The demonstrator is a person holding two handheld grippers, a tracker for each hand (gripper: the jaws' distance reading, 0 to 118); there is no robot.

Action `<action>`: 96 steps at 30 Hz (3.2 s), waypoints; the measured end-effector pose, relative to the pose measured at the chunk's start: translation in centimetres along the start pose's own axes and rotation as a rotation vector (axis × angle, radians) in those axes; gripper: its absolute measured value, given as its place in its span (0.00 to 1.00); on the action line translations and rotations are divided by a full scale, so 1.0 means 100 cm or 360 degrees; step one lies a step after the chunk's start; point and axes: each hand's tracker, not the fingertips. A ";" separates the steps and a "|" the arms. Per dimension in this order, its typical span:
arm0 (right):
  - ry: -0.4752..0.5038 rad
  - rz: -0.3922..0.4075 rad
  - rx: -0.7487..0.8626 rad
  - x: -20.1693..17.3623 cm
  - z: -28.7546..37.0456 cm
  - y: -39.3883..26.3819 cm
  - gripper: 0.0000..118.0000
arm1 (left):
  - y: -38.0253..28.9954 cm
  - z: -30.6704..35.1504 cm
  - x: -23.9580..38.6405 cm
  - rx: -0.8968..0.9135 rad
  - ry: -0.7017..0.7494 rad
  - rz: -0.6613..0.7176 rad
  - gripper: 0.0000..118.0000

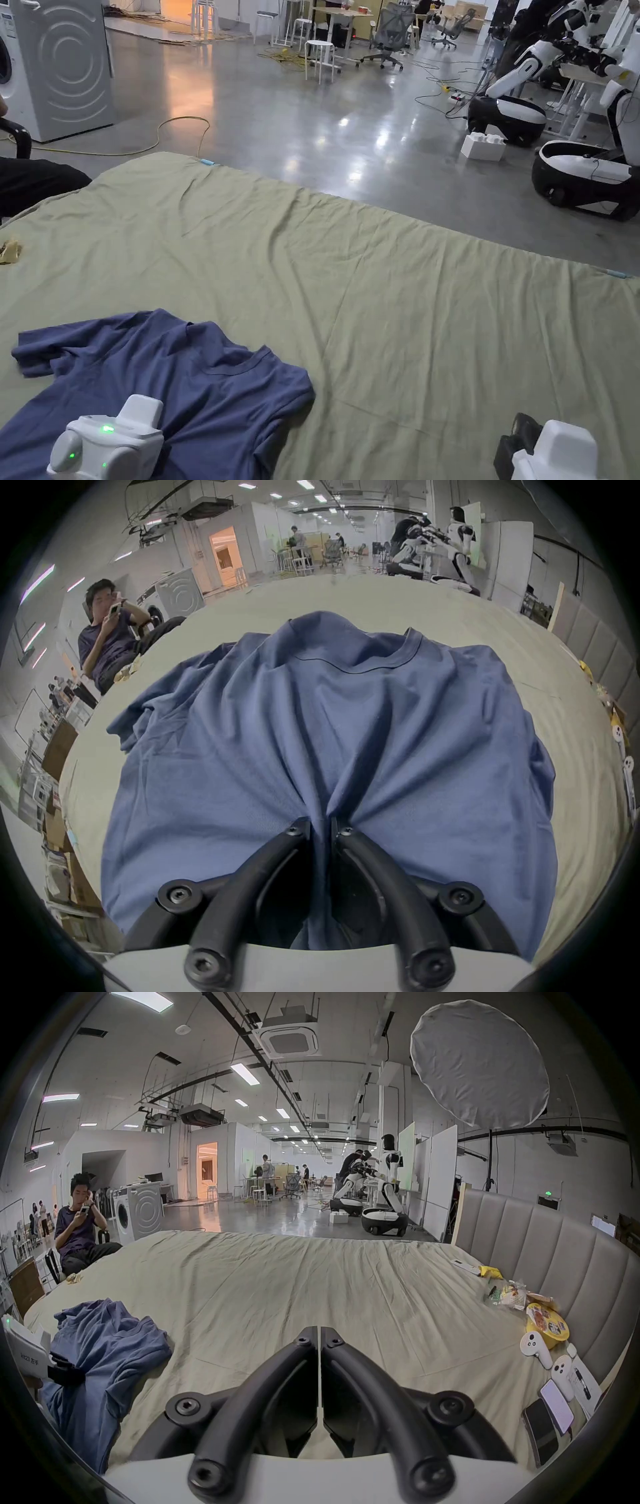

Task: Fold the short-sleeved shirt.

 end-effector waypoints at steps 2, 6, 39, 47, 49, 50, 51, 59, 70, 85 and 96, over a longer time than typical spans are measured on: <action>0.0002 0.0008 -0.0002 0.000 0.001 -0.002 0.02 | 0.001 0.004 -0.003 0.0011 -0.0017 0.0064 0.06; -0.0008 0.0023 -0.0005 0.001 0.001 -0.004 0.02 | 0.003 0.020 -0.008 0.0110 -0.0052 0.0103 0.04; -0.0185 -0.0168 0.0216 0.077 0.043 0.033 0.02 | 0.205 0.211 0.115 0.1198 -0.0612 -0.0159 0.04; -0.0334 -0.0204 0.0243 0.123 0.066 0.025 0.02 | 0.190 0.198 0.248 0.1127 -0.0976 -0.0351 0.04; -0.0375 -0.0217 0.0234 0.135 0.070 0.020 0.02 | 0.178 0.186 0.279 0.1057 -0.1024 -0.0400 0.04; -0.0395 -0.0227 0.0226 0.141 0.072 0.017 0.02 | 0.169 0.178 0.297 0.1006 -0.1051 -0.0445 0.04; -0.0409 -0.0234 0.0219 0.145 0.074 0.015 0.02 | 0.162 0.171 0.308 0.0972 -0.1071 -0.0466 0.04; -0.0500 -0.0286 0.0128 0.174 0.081 -0.008 0.02 | 0.081 0.095 0.378 0.0573 -0.1133 -0.0610 0.04; -0.0421 -0.0249 0.0058 0.162 0.076 -0.010 0.02 | 0.065 0.131 0.350 0.0798 -0.1102 -0.0515 0.62; -0.0244 -0.0053 0.0275 0.099 0.067 0.029 0.02 | 0.076 0.176 0.201 0.1124 -0.0576 0.0017 0.08; -0.0214 -0.0018 0.0270 0.085 0.056 0.032 0.02 | 0.074 0.144 0.136 0.1114 -0.0281 0.0092 0.02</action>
